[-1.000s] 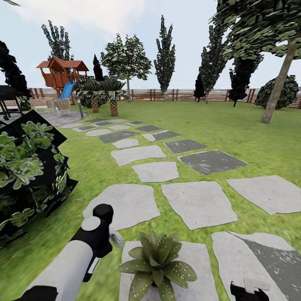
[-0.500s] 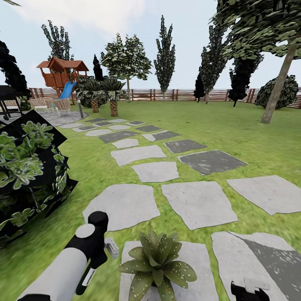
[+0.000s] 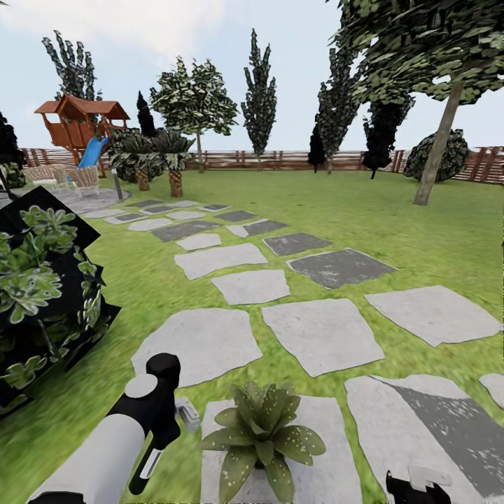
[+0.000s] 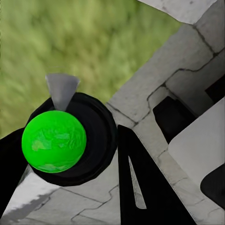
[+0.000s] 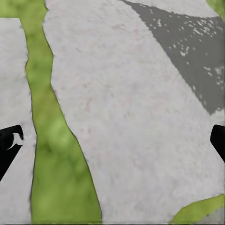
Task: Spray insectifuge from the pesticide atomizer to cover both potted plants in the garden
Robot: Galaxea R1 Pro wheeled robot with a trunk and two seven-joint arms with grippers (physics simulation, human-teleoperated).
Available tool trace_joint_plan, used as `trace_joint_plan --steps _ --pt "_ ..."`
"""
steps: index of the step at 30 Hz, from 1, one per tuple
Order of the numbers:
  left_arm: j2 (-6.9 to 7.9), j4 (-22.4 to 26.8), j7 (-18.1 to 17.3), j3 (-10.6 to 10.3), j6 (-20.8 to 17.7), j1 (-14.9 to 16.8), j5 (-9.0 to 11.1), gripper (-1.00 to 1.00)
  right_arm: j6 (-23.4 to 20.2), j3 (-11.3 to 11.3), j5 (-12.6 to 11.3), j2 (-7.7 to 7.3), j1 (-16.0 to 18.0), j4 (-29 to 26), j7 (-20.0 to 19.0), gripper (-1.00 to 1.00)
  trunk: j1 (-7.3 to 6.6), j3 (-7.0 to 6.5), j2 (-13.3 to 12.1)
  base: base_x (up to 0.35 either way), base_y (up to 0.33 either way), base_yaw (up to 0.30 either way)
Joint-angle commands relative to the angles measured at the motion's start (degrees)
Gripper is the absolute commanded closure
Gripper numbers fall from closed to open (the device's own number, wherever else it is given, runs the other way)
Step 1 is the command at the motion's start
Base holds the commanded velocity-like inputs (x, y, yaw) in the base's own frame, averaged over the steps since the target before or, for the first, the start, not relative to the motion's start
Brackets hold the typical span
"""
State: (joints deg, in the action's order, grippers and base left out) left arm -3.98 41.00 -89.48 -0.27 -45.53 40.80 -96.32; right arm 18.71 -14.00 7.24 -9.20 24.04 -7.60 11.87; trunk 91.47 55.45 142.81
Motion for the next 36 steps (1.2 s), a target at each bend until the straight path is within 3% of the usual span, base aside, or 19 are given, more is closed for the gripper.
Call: trace_joint_plan --steps 1,11,34,36 --pt "-0.04 0.00 -0.52 -0.06 -0.63 0.04 -0.45 1.00 0.19 -0.44 0.59 0.10 0.05 0.06 0.17 -1.00 -0.02 0.05 0.02 -0.044 0.292 -0.040" --pt "-0.66 0.14 -0.52 -0.19 -0.79 0.32 -0.45 1.00 0.17 -0.56 0.51 0.30 0.05 -0.03 0.17 -1.00 -0.02 0.26 0.02 0.126 0.279 -0.020" --pt "-0.58 0.64 -0.52 -0.45 -0.70 0.24 -0.54 1.00 0.10 -0.59 0.40 0.21 0.05 -0.04 0.08 -1.00 -0.02 1.81 0.02 0.012 0.007 -0.196" --pt "-0.63 0.89 1.63 -0.22 -0.70 0.24 -0.52 1.00 0.10 -0.59 0.40 0.18 0.05 -0.05 0.08 -1.00 -0.02 1.93 0.02 0.000 0.000 -0.239"
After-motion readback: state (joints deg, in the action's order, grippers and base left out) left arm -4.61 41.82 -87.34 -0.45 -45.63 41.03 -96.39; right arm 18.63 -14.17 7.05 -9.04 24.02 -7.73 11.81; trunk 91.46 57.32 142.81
